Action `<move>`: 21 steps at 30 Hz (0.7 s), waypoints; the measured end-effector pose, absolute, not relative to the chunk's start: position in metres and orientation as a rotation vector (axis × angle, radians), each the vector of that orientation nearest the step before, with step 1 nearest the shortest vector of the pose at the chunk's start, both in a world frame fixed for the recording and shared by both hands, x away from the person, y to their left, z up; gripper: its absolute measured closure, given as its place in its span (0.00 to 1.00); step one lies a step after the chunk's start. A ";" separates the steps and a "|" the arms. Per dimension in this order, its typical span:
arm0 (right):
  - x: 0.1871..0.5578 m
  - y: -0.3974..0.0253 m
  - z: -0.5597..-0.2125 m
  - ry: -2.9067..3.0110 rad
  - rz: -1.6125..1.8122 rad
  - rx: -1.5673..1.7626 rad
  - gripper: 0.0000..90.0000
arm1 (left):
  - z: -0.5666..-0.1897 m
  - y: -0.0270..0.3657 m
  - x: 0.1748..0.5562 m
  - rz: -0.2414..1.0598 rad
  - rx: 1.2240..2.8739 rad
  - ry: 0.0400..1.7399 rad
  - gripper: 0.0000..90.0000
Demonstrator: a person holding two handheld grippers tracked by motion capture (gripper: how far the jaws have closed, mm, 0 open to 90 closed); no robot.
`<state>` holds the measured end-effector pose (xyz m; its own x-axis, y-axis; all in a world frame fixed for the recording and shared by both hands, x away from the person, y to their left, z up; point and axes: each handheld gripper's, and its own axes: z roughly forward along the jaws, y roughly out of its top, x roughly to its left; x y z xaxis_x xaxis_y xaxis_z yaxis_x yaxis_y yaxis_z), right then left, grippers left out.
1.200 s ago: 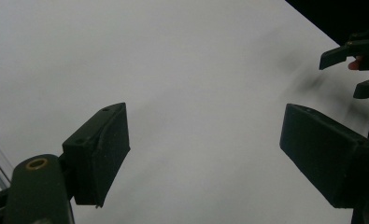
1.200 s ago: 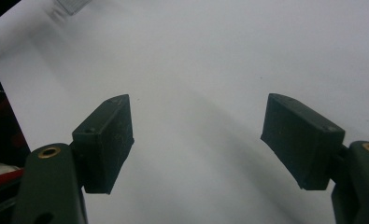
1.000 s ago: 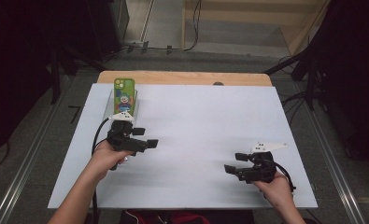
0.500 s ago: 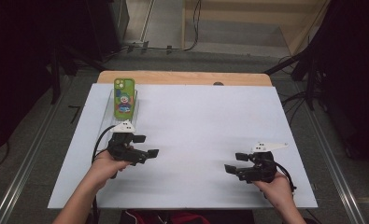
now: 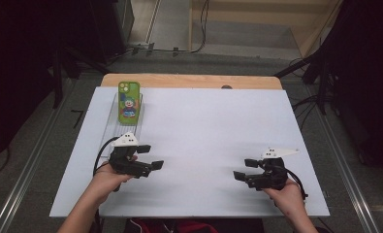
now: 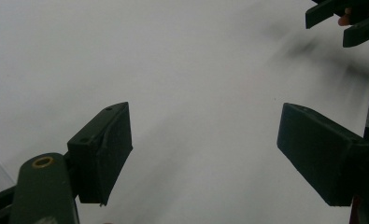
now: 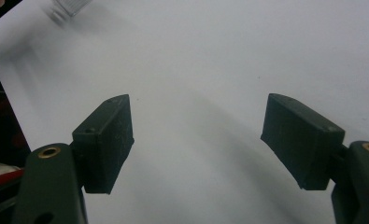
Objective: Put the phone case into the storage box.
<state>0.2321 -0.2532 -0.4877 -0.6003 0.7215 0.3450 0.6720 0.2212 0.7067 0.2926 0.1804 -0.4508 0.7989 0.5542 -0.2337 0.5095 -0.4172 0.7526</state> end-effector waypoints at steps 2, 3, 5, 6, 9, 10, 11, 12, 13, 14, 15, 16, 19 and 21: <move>0.232 -0.253 -0.488 2.409 1.346 1.379 0.26 | -0.452 0.181 0.291 0.063 2.093 0.786 0.21; 0.232 -0.253 -0.488 2.408 1.347 1.380 0.26 | -0.452 0.181 0.290 0.063 2.090 0.788 0.21; 0.232 -0.254 -0.488 2.410 1.345 1.378 0.26 | -0.453 0.181 0.288 0.070 2.094 0.780 0.21; 0.232 -0.254 -0.488 2.410 1.344 1.379 0.26 | -0.453 0.182 0.286 0.075 2.095 0.779 0.21; 0.232 -0.254 -0.488 2.410 1.344 1.379 0.26 | -0.454 0.183 0.284 0.082 2.094 0.772 0.22; 0.232 -0.254 -0.488 2.410 1.344 1.379 0.26 | -0.454 0.184 0.283 0.084 2.099 0.774 0.22; 0.232 -0.254 -0.488 2.411 1.343 1.377 0.26 | -0.454 0.184 0.282 0.085 2.097 0.772 0.22; 0.232 -0.254 -0.488 2.411 1.344 1.379 0.26 | -0.455 0.185 0.281 0.083 2.098 0.776 0.22; 0.232 -0.254 -0.488 2.411 1.344 1.379 0.26 | -0.455 0.185 0.280 0.082 2.095 0.780 0.22; 0.232 -0.254 -0.488 2.411 1.344 1.380 0.26 | -0.455 0.186 0.279 0.082 2.098 0.782 0.22; 0.232 -0.254 -0.488 2.411 1.347 1.381 0.26 | -0.456 0.187 0.278 0.079 2.093 0.783 0.22; 0.232 -0.254 -0.488 2.409 1.347 1.385 0.26 | -0.456 0.187 0.277 0.078 2.088 0.785 0.22; 0.232 -0.254 -0.488 2.410 1.346 1.385 0.26 | -0.458 0.187 0.274 0.075 2.092 0.779 0.22; 0.232 -0.254 -0.488 2.409 1.345 1.387 0.26 | -0.460 0.187 0.272 0.076 2.093 0.779 0.22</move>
